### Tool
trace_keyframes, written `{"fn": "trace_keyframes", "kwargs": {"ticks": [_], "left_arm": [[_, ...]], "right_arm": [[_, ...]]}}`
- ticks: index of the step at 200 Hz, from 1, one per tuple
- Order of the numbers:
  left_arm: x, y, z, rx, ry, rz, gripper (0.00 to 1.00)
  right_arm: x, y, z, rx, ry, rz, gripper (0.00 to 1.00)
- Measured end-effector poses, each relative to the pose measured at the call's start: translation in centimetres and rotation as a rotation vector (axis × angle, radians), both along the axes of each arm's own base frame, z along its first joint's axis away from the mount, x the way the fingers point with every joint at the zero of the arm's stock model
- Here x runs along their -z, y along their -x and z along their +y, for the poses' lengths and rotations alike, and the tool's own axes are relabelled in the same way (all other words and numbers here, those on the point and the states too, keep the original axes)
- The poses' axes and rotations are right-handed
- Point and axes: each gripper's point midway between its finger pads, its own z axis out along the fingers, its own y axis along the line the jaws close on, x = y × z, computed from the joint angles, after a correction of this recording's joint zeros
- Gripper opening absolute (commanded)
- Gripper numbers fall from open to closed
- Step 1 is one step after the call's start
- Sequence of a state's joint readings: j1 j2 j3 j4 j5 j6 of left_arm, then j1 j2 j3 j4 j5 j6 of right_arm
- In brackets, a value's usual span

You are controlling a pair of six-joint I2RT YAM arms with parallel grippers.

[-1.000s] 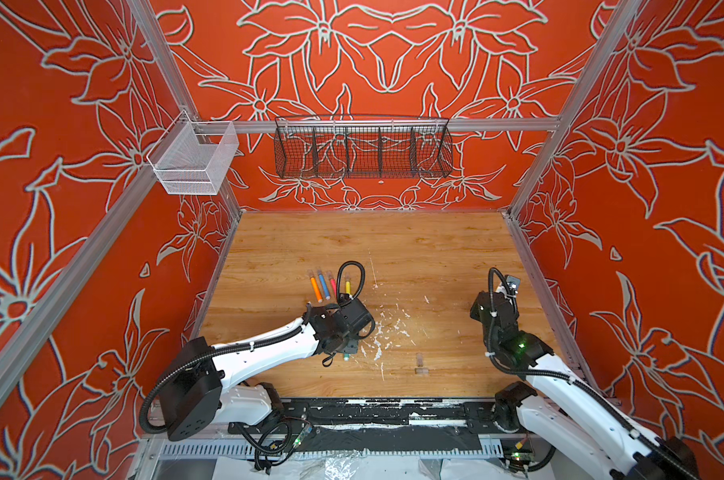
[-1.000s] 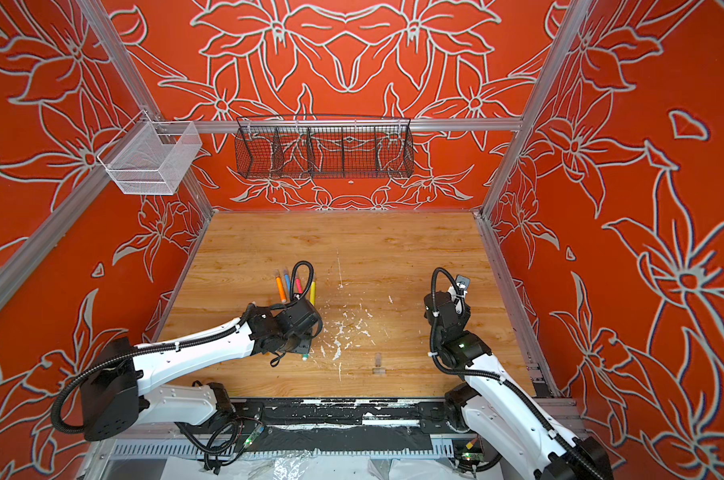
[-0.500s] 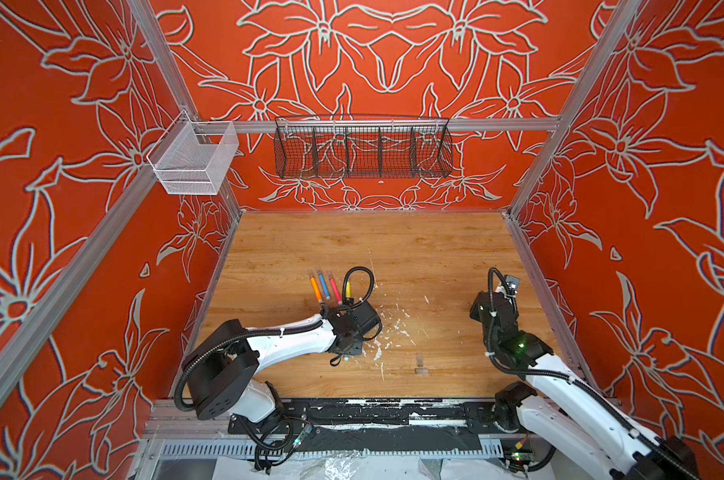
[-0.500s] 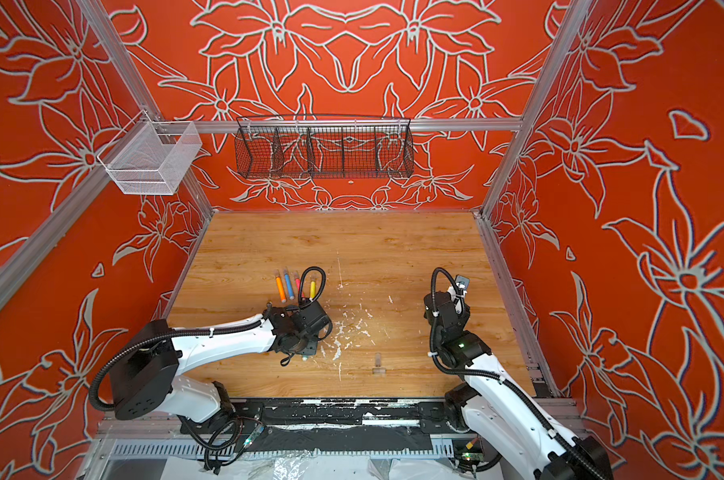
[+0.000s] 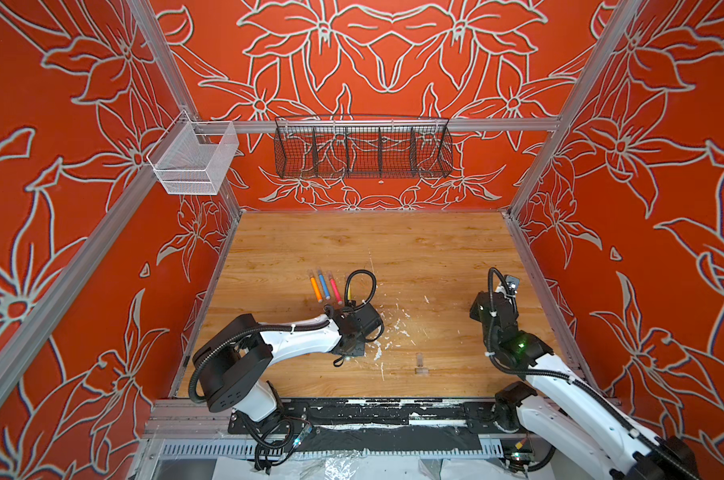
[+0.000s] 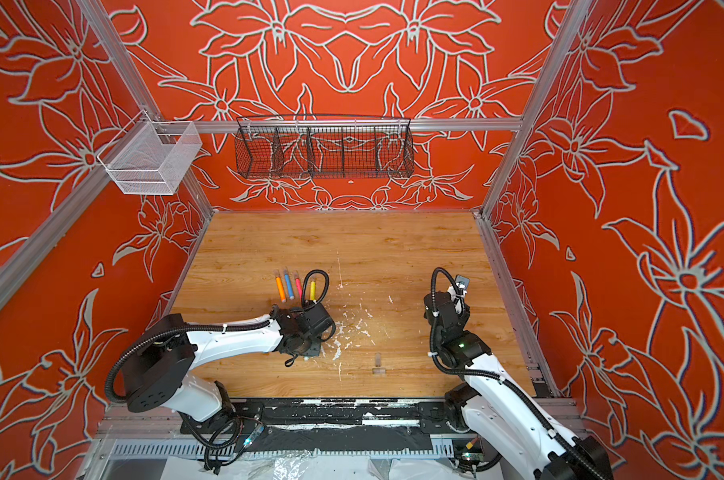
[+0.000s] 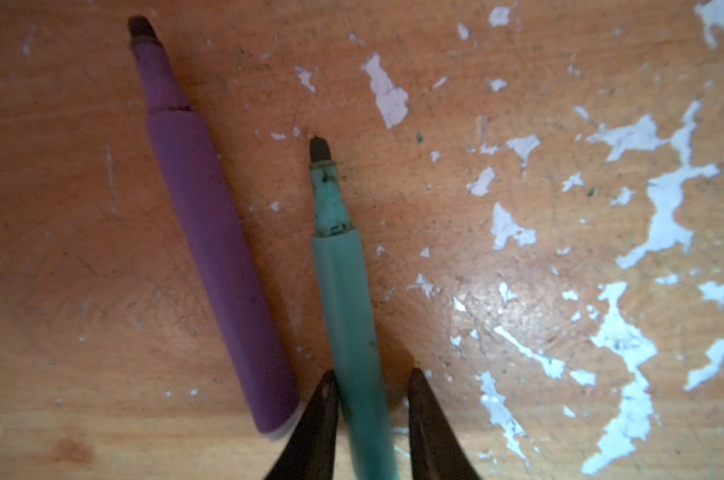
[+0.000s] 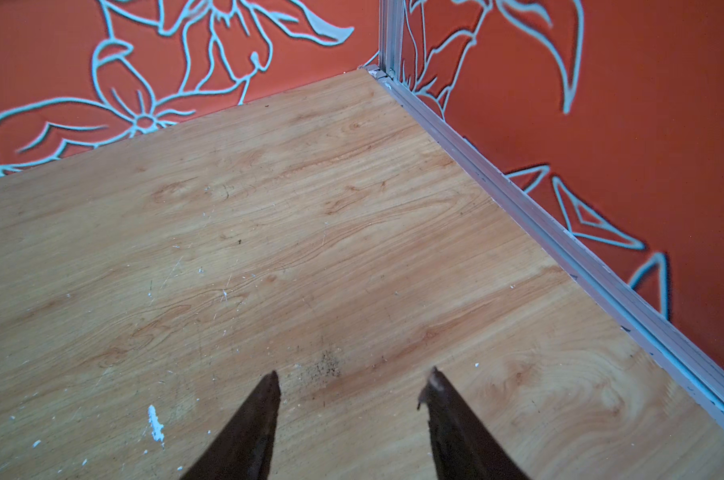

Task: Insert the pens into the pen caps
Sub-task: 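Move the left gripper over the green marker and close on it, then lift the green marker upright with the left gripper while the right gripper approaches it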

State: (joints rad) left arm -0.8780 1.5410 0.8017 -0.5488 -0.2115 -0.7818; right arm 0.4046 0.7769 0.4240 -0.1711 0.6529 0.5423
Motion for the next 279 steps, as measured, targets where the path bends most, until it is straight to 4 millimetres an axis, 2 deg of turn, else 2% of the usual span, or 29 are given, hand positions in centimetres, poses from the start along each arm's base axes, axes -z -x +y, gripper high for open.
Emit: {"fn": "trace_keyframes", "kwargs": {"ticks": [16,38,69,102,120,139,165,178,187,199,214,242,261,279], "left_arm": [[0.1,-0.1,-0.2,-0.004,0.013,-0.002,0.13],[0.0,-0.2,-0.4,-0.005,0.023,-0.006,0.06],[0.1,-0.2,-0.5,0.006,0.027,-0.004,0.00],[-0.4,-0.2,-0.9,0.034,0.035,0.028,0.00],[-2.1,-0.9,-1.6,0.060,0.055,0.040,0.00],[-6.0,-3.1,-3.8,0.100,0.130,-0.015,0.00],[-12.7,-6.9,-6.3,0.150,0.261,-0.165,0.00],[-14.9,-8.5,-6.7,0.159,0.315,-0.238,0.00],[-15.7,-9.3,-6.7,0.162,0.344,-0.280,0.00],[-16.0,-10.0,-6.5,0.171,0.374,-0.325,0.00],[-15.0,-10.0,-6.2,0.190,0.402,-0.359,0.00],[-12.1,-7.4,-5.4,0.275,0.442,-0.364,0.00],[-12.3,-6.5,-5.5,0.326,0.473,-0.401,0.00],[-13.9,-6.5,-6.0,0.366,0.519,-0.463,0.00]], "right_arm": [[0.0,0.0,0.0,0.000,0.000,0.000,0.59],[0.0,0.0,0.0,0.000,0.000,0.000,0.59],[0.0,0.0,0.1,-0.005,-0.003,0.001,0.60],[0.1,0.3,0.1,-0.010,-0.016,0.005,0.59],[0.2,0.5,0.8,-0.034,-0.072,0.003,0.57],[0.3,0.8,2.1,-0.085,-0.161,0.009,0.55],[-1.0,0.8,4.9,-0.185,-0.343,-0.007,0.55],[-1.6,0.9,6.7,-0.249,-0.441,-0.019,0.57],[-1.9,1.0,8.0,-0.296,-0.501,-0.017,0.57],[-2.5,1.1,10.0,-0.372,-0.583,-0.017,0.59],[-3.2,1.3,12.7,-0.471,-0.674,-0.017,0.61],[-3.7,2.1,16.9,-0.618,-0.805,0.001,0.65],[-4.2,3.2,19.8,-0.713,-0.846,0.019,0.68],[-4.3,4.6,22.6,-0.805,-0.856,0.049,0.68]]}}
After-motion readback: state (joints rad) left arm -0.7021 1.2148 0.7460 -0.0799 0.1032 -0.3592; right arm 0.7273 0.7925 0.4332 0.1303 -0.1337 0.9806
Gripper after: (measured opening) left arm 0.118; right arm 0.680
